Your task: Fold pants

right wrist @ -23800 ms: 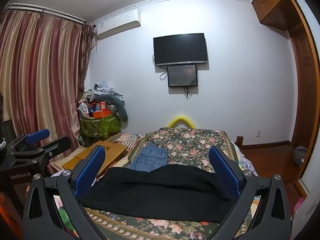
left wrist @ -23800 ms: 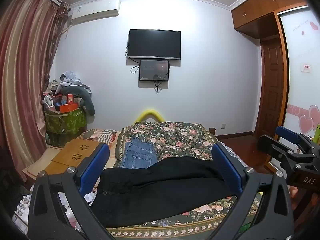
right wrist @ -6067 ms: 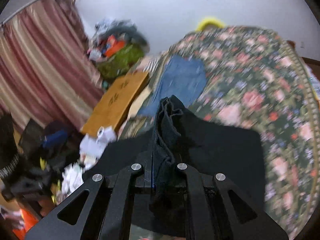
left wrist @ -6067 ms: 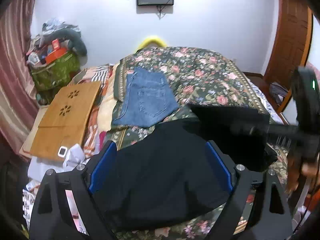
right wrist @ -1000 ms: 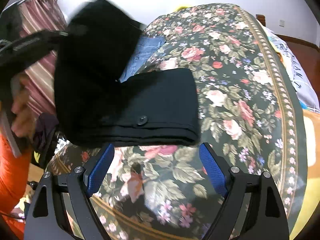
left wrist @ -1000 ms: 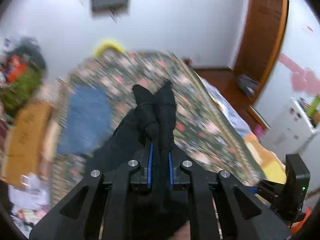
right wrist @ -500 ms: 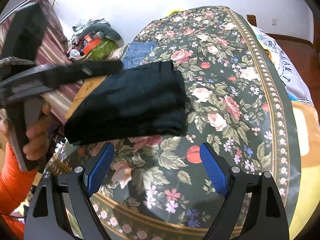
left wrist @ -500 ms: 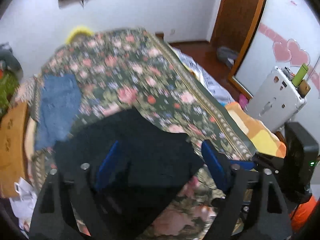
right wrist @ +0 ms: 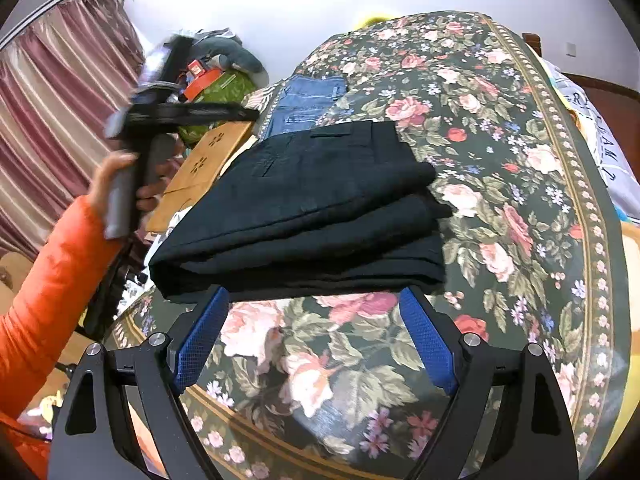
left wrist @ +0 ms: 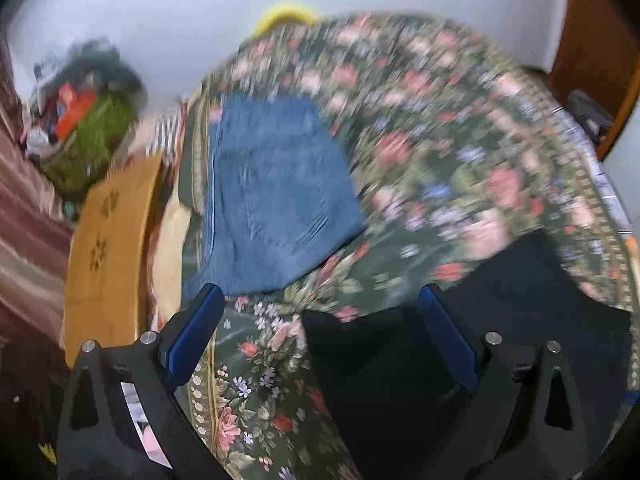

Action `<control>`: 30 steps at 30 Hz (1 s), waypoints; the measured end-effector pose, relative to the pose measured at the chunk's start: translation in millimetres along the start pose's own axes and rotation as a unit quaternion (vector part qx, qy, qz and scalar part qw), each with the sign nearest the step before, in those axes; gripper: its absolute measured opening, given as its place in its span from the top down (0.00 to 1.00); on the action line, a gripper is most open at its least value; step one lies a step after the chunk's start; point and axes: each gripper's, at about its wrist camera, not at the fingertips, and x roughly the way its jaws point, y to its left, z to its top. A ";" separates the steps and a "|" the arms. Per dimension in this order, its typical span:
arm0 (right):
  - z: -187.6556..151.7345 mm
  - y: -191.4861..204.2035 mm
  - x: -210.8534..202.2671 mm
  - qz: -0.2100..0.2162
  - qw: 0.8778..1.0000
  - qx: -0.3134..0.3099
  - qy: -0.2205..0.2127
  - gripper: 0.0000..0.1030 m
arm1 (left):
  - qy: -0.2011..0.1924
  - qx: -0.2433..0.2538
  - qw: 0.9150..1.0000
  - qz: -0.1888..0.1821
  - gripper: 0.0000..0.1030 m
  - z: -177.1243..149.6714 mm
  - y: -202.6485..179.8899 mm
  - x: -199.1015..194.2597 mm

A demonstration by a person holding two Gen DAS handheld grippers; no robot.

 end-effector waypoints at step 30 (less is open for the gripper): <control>-1.0 -7.5 -26.9 -0.049 0.997 0.007 -0.056 0.36 | -0.024 -0.057 0.993 -0.101 0.11 -168.9 1.4 -116.9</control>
